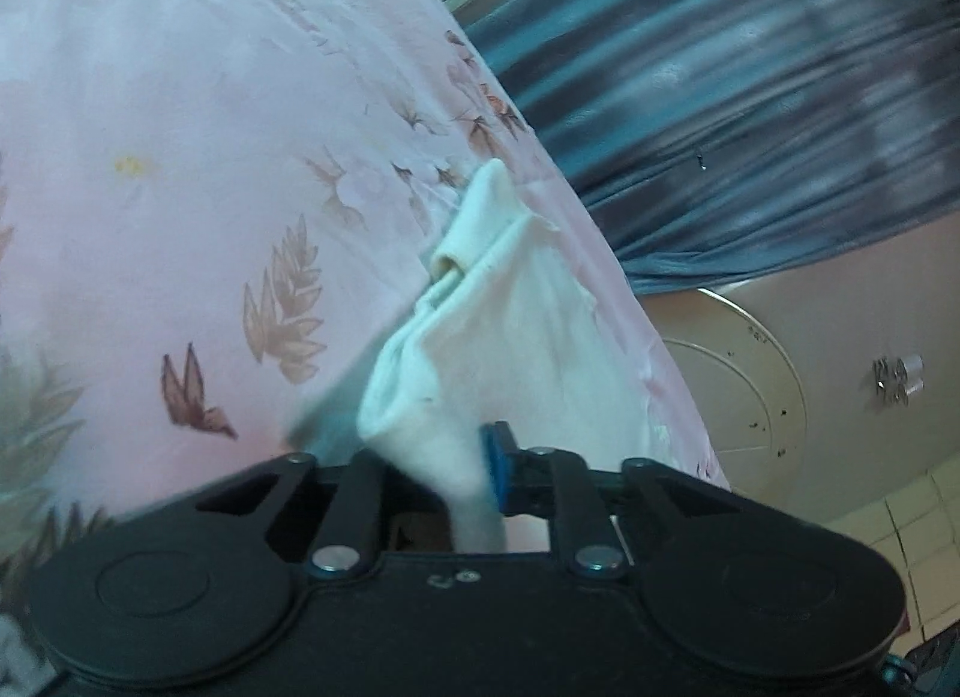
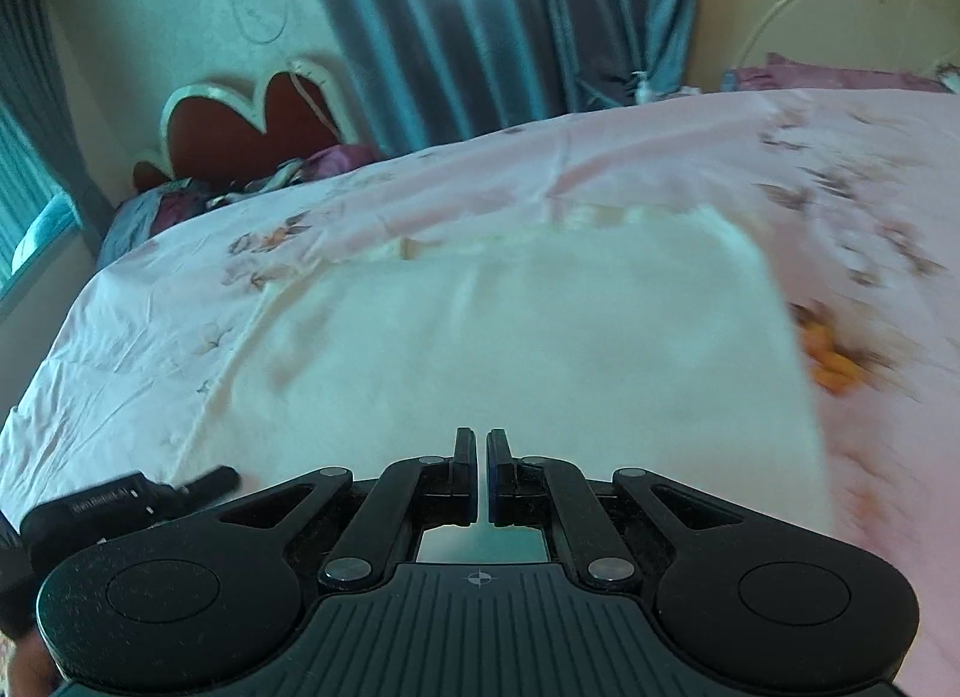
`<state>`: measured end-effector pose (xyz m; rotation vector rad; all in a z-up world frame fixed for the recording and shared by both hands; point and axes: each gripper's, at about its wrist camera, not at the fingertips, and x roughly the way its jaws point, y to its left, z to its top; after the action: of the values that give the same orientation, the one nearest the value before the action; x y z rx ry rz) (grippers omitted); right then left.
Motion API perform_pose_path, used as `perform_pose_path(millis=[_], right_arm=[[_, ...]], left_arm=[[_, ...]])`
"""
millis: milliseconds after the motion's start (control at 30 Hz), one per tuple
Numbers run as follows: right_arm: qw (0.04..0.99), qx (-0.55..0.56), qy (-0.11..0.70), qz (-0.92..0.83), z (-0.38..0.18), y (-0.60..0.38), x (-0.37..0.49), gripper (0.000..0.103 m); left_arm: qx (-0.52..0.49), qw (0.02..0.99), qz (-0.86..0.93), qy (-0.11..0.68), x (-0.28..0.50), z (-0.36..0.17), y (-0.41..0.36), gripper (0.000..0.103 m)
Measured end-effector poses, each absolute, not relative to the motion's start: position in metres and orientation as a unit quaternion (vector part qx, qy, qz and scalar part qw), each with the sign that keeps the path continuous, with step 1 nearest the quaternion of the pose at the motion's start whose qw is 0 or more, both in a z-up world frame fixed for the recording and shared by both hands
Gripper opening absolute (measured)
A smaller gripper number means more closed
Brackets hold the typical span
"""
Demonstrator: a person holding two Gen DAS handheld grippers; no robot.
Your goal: Fold small clothes
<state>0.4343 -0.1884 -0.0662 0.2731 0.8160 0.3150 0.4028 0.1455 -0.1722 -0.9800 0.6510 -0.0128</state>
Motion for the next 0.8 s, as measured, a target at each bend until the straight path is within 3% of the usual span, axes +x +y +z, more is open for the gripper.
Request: perform_pose_path(millis=[67,233,400,633,700,800], right_arm=[[0.894,0.130,0.400,0.154,-0.071,-0.179,0.448,0.002],[0.891,0.134,0.403,0.160,-0.076,-0.169,0.467,0.002],[0.874,0.110,0.446,0.160,-0.100,-0.157,0.485,0.002],[0.876,0.119,0.433,0.174,-0.097,-0.161,0.484,0.002],[0.876,0.105,0.437,0.176,-0.105,-0.158,0.488,0.000],[0.876,0.107,0.435,0.180,-0.106,-0.158,0.490,0.000]], left_arm=[[-0.462,0.832,-0.006,0.307,0.408,-0.174,0.149,0.008],[-0.443,0.849,-0.020,0.287,0.388,-0.162,0.144,0.007],[-0.469,0.837,0.004,0.283,0.379,-0.170,0.155,0.012],[-0.460,0.840,0.034,0.285,0.392,-0.163,0.146,0.018],[-0.447,0.845,0.037,0.291,0.396,-0.159,0.144,0.010],[-0.408,0.864,0.038,0.293,0.398,-0.143,0.138,0.008]])
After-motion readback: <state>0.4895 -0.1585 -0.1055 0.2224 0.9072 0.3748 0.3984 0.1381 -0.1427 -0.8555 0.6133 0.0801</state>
